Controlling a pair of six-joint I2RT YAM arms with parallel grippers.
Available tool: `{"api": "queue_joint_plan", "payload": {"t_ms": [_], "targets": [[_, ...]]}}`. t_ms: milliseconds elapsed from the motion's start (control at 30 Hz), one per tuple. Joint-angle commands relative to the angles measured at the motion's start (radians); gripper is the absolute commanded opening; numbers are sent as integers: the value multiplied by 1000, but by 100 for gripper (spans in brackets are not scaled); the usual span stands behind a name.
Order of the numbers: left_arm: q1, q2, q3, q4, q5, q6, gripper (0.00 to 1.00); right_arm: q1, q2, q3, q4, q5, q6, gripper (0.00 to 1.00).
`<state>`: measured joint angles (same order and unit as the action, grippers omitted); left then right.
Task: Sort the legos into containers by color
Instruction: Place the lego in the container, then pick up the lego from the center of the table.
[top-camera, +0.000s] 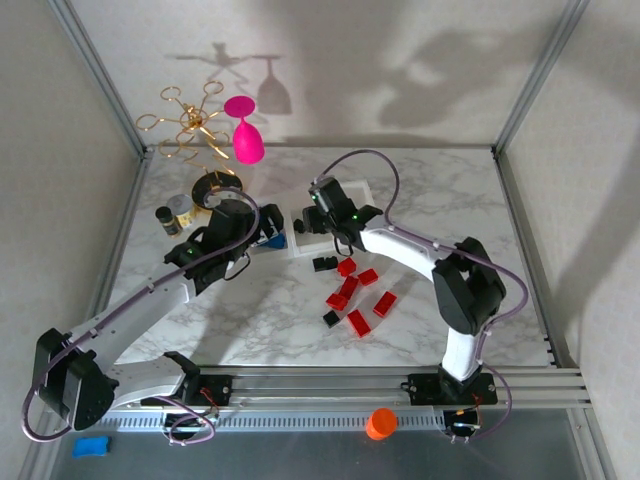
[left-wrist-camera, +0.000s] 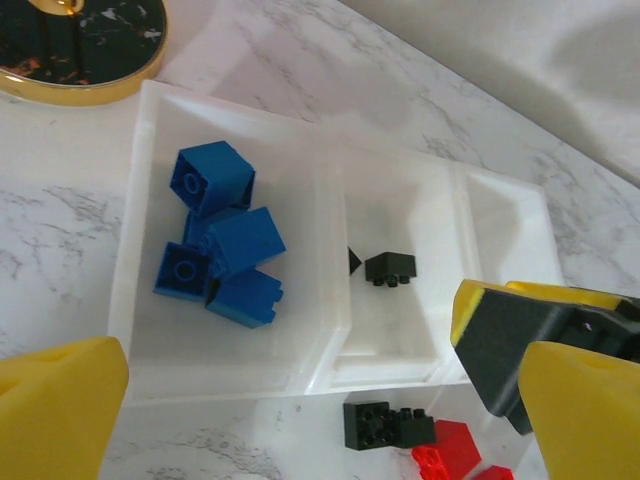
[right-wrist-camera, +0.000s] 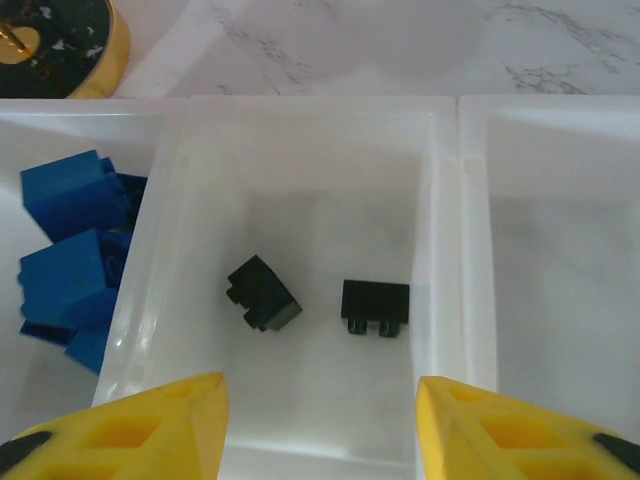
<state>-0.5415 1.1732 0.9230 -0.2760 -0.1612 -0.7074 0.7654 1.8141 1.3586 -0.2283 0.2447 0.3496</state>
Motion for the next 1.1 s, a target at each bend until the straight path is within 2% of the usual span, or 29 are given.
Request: {"api": "queue_joint_plan", "payload": {"t_ms": [0, 233, 500, 1067], "targets": [[-22, -17, -17, 15, 18, 0, 100, -2, -64, -66, -24, -37, 15, 53], [-53, -17, -62, 28, 1, -38, 100, 26, -128, -187, -25, -54, 28, 54], [-75, -37, -120, 44, -37, -97, 100, 73, -110, -257, 6, -67, 29, 54], [-78, -54, -142, 8, -98, -126, 100, 124, -5, -235, 44, -50, 28, 54]]}}
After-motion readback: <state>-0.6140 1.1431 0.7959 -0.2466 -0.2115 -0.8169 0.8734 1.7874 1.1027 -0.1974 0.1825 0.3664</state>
